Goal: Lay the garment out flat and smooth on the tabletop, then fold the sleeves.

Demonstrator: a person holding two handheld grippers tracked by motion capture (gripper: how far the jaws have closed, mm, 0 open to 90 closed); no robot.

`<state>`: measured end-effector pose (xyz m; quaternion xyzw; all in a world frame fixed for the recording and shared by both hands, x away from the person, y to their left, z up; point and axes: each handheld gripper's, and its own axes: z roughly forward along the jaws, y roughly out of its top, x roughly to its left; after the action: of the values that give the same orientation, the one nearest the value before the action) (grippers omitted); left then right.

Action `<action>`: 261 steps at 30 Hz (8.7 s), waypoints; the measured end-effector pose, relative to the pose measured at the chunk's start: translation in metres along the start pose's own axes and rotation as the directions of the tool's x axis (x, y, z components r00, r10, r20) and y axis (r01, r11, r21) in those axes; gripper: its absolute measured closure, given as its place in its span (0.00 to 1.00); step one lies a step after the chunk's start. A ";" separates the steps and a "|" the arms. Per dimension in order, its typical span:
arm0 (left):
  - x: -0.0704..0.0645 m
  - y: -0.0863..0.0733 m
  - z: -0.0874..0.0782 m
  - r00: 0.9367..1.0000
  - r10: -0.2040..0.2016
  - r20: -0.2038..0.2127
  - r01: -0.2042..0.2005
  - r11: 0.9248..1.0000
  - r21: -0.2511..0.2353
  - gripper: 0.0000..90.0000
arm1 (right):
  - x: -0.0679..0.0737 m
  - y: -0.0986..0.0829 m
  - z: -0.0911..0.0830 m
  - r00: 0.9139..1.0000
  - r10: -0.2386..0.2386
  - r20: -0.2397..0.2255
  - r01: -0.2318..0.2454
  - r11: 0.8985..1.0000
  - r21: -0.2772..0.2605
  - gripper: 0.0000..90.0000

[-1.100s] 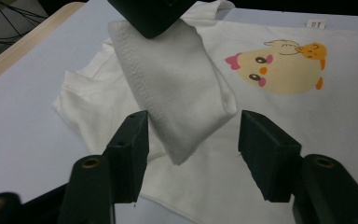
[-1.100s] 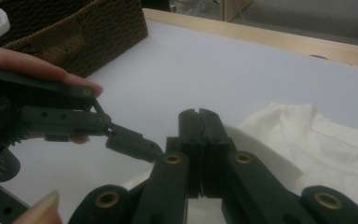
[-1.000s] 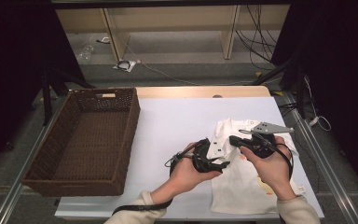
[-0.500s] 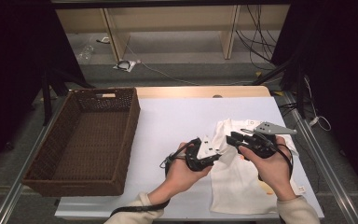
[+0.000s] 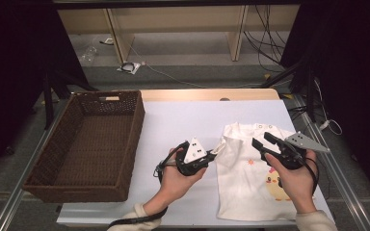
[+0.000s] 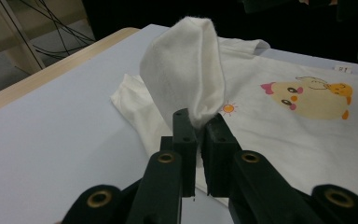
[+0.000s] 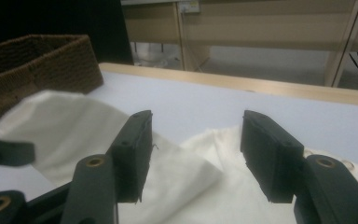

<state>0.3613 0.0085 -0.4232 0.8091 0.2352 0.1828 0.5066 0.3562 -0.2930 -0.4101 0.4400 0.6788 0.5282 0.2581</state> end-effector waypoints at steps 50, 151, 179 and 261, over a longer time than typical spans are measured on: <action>0.045 -0.006 -0.044 0.970 -0.126 -0.206 0.119 0.992 -0.051 0.93 | -0.003 -0.036 -0.012 0.999 -0.051 -0.001 0.051 0.995 0.083 0.46; 0.083 -0.040 -0.069 0.860 -0.180 -0.477 0.239 0.969 0.066 0.78 | 0.001 -0.041 -0.007 0.998 -0.052 -0.018 0.054 0.993 0.110 0.46; 0.029 -0.060 -0.062 0.961 -0.247 -0.125 0.256 0.964 0.070 0.00 | -0.007 -0.047 -0.014 0.991 -0.114 -0.075 0.124 0.982 0.144 0.31; 0.085 -0.049 0.047 0.857 -0.283 -0.430 0.419 0.869 0.263 0.51 | 0.003 -0.066 -0.038 0.987 -0.142 -0.077 0.153 0.976 0.153 0.30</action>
<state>0.4465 0.0405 -0.4829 0.7773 0.5023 0.1935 0.3257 0.3027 -0.3121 -0.4600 0.3900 0.7575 0.4661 0.2385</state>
